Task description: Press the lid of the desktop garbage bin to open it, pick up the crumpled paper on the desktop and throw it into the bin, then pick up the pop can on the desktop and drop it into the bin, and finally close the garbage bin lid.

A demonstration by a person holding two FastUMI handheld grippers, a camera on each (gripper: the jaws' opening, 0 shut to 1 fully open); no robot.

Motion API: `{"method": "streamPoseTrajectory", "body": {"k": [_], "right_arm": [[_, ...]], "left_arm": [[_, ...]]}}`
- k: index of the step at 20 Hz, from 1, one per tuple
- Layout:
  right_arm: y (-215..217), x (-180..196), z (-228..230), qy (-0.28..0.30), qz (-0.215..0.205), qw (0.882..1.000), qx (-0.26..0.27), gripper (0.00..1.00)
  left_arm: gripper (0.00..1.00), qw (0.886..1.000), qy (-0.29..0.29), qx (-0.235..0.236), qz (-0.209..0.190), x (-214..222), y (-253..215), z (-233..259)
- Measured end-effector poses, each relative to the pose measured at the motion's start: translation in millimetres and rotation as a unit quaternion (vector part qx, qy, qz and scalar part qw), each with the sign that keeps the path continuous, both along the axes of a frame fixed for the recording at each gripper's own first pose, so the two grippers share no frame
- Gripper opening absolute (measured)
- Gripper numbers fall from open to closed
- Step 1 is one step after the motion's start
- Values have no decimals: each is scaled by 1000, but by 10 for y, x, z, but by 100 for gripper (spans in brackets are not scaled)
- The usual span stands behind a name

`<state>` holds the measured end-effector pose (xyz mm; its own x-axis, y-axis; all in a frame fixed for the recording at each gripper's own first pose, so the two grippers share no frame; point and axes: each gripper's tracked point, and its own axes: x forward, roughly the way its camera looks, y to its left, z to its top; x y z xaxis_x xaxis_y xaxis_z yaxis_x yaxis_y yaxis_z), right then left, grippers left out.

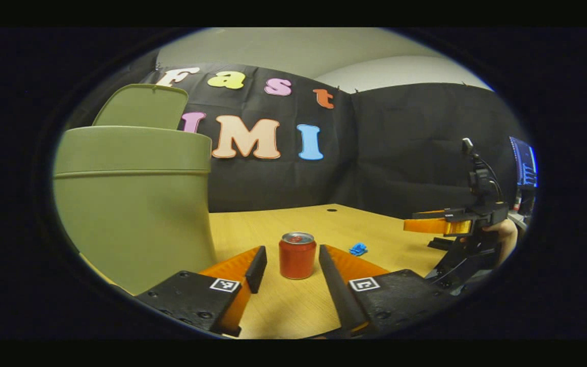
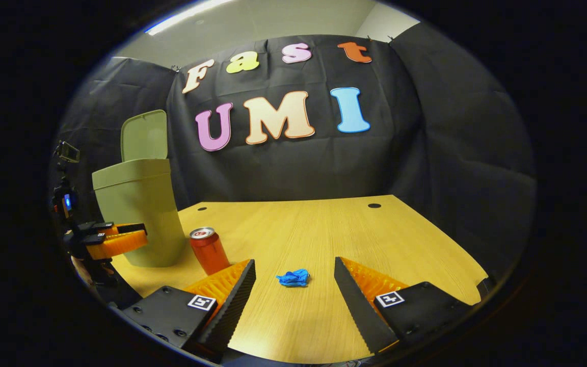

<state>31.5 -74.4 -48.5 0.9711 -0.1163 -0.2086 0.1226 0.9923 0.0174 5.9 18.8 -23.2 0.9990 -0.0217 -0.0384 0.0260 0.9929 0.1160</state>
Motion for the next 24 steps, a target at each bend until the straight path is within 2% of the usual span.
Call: {"method": "streamPoseTrajectory", "body": {"k": [1, 2, 4, 10, 11, 13, 15, 21, 24], "right_arm": [[17, 44, -36, 12, 3, 1000, 1, 98], [51, 79, -66, 18, 9, 1000, 3, 98], [112, 181, -132, 35, 20, 999, 5, 98], [-40, 631, -368, 103, 17, 995, -10, 98], [-48, 684, -407, 118, 19, 993, -7, 98], [-43, 792, -486, 144, 29, 989, 8, 94], [-68, 892, -568, 174, 33, 984, 13, 98], [-103, 990, -721, 249, 33, 968, 9, 98], [-149, 985, -816, 274, 26, 961, -11, 98]], "left_arm": [[69, 1000, 0, 3, -1, -4, -14, -24], [85, 1000, 0, 5, 2, -3, 12, -46], [98, 1000, 7, 12, 6, 4, 14, -96], [97, 999, -15, 29, 7, -61, -20, 50], [94, 999, -17, 31, 6, -57, -33, 65], [97, 999, -15, 30, 4, -56, -51, 45], [97, 1000, -12, 28, 0, -45, -81, 31], [97, 1000, -6, 29, 5, -54, -34, 16], [97, 999, -6, 33, 7, -69, -17, 12]]}}
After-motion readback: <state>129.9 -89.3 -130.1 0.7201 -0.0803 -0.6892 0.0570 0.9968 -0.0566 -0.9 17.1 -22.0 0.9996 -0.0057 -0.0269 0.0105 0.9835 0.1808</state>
